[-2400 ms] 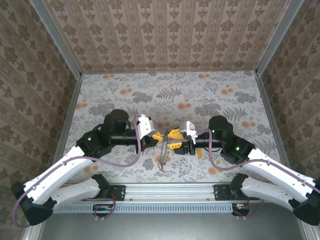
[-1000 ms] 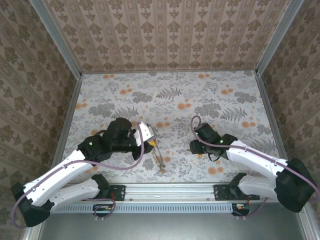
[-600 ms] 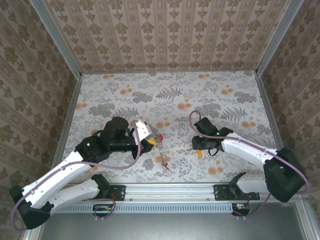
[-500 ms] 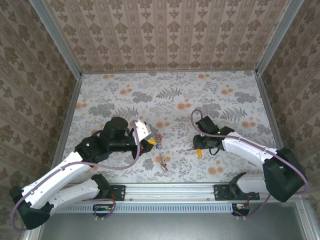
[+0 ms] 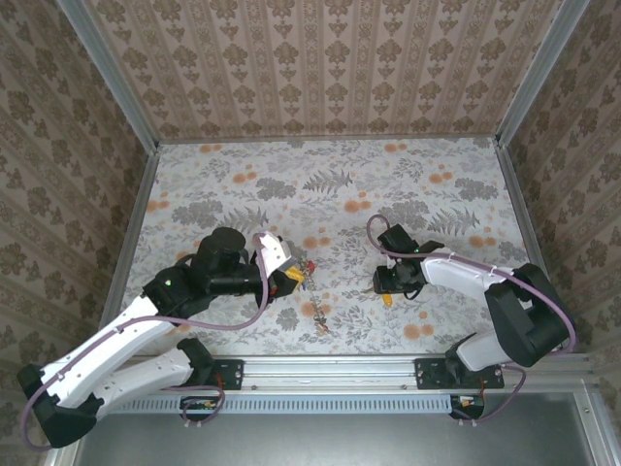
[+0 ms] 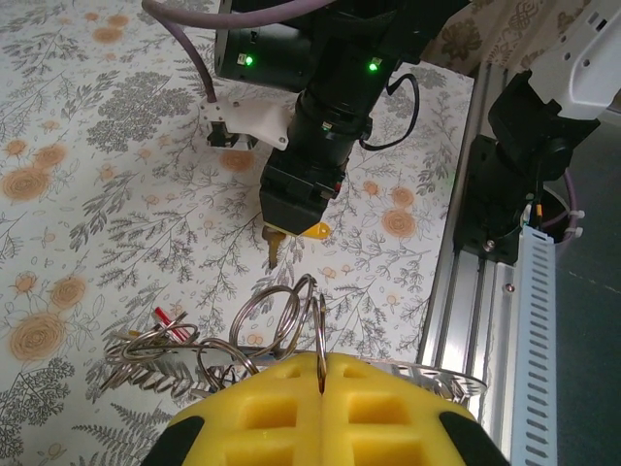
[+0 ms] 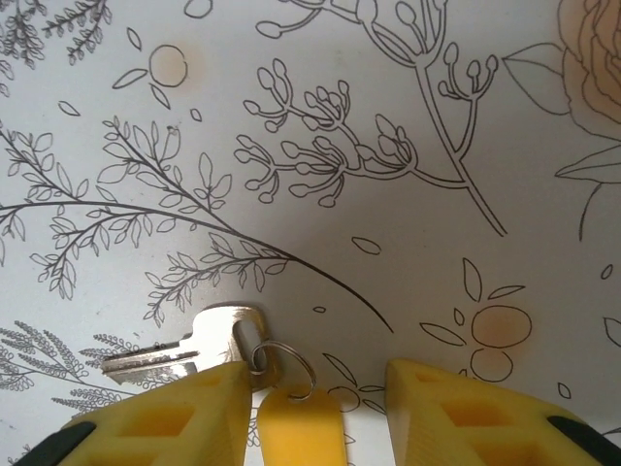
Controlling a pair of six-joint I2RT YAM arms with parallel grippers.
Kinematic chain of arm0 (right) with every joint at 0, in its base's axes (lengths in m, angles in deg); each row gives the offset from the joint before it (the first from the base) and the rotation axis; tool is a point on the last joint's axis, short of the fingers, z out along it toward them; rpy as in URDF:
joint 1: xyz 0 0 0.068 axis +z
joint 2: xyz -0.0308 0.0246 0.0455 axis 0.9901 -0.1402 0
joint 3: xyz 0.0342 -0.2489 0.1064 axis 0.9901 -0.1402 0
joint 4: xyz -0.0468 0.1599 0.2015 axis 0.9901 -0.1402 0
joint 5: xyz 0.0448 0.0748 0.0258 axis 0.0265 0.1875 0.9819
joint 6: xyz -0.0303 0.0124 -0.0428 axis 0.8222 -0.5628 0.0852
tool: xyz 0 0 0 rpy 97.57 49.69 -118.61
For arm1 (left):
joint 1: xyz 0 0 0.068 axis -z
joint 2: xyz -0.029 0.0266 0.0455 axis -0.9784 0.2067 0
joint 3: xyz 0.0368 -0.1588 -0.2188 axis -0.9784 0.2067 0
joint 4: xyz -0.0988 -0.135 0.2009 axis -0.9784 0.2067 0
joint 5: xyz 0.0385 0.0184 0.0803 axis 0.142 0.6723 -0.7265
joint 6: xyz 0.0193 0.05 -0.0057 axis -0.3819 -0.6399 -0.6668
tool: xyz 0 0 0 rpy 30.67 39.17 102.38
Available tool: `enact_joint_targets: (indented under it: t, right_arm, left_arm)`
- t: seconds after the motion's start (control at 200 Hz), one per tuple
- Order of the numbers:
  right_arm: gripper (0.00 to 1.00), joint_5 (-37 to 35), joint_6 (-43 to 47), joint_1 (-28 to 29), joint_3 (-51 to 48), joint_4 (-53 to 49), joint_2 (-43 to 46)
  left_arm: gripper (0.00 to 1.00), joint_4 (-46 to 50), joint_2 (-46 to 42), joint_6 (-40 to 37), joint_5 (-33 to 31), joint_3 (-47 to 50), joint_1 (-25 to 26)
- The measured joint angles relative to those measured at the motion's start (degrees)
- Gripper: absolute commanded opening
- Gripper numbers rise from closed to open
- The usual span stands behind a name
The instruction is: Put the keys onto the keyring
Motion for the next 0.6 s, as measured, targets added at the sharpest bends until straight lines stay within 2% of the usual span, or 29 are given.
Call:
enact_joint_targets:
  t: [0.6]
  right_arm:
    - [0.37,0.04,0.04,0.28,0.57,-0.33,-0.57]
  left_arm:
    - [0.0,-1.84,-0.22,0.74,1.22,0.42,-1.44]
